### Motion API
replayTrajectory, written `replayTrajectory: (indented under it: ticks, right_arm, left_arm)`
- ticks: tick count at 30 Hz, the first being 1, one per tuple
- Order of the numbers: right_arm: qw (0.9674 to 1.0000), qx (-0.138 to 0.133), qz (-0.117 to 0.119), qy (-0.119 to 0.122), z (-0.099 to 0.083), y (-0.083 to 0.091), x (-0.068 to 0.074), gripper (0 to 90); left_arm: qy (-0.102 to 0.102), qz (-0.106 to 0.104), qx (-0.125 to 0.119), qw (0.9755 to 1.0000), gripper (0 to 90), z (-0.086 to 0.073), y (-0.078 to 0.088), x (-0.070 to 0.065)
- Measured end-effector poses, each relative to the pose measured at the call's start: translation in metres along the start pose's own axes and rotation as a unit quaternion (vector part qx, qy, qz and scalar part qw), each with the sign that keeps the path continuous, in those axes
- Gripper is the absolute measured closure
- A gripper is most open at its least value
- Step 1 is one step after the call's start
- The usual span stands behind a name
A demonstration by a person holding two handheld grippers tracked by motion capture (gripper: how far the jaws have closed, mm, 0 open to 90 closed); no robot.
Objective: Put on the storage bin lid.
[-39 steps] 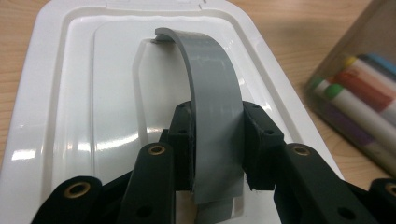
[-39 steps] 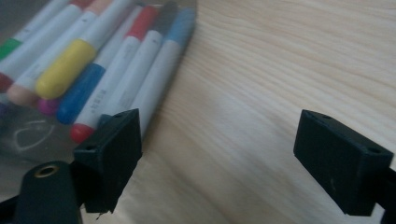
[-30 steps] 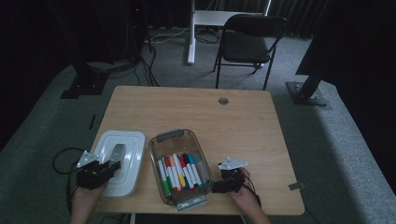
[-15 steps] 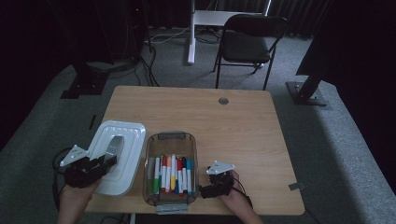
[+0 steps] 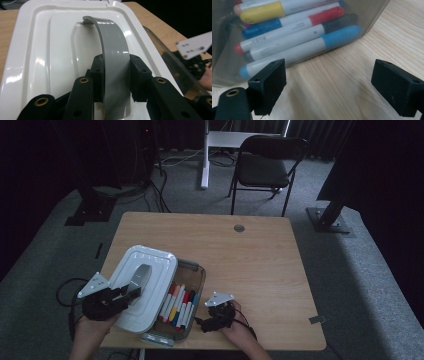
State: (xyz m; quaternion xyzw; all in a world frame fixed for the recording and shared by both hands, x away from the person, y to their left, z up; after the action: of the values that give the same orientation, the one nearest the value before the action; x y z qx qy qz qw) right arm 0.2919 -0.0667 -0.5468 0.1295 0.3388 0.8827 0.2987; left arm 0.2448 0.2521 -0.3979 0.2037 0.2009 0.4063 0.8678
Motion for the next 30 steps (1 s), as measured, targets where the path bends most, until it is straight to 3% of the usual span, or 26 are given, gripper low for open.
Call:
replayTrajectory:
  ticks: [10,13,20,23,30]
  right_arm:
    - [1.0000,-0.005,0.002,0.003,0.012,-0.011,0.005,12.4]
    - [0.9999,-0.010,0.001,0.004,0.013,-0.009,0.006,12.3]
    - [0.9998,-0.016,-0.008,0.001,0.011,0.003,0.001,12.4]
    - [0.9997,-0.020,-0.013,-0.002,0.010,0.007,-0.003,12.4]
    - [0.9995,-0.022,-0.015,-0.016,0.006,0.011,-0.010,12.4]
  left_arm:
    - [-0.032,-0.040,0.021,0.9985,69.4,0.006,-0.020,-0.018]
    - [-0.026,-0.053,0.023,0.9980,69.4,0.006,-0.025,-0.019]
    - [-0.025,-0.057,0.036,0.9974,69.4,0.005,-0.041,-0.026]
    - [-0.031,-0.045,0.048,0.9974,69.4,0.002,-0.049,-0.031]
    - [-0.016,-0.057,0.048,0.9971,69.4,-0.002,-0.052,-0.032]
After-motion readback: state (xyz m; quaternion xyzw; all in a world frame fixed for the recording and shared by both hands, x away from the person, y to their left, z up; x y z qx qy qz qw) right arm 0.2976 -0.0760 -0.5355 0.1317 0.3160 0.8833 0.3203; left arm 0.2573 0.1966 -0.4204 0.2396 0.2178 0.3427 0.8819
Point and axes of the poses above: each handheld gripper's, and its own axes: y roughly backward along the jaws, z roughly out of its top, x roughly to its left, the point moved 1 cm from there along -y, roughly forward along the jaws, and after that the axes turned 2 degrees about -z, right-handed, at the moved point
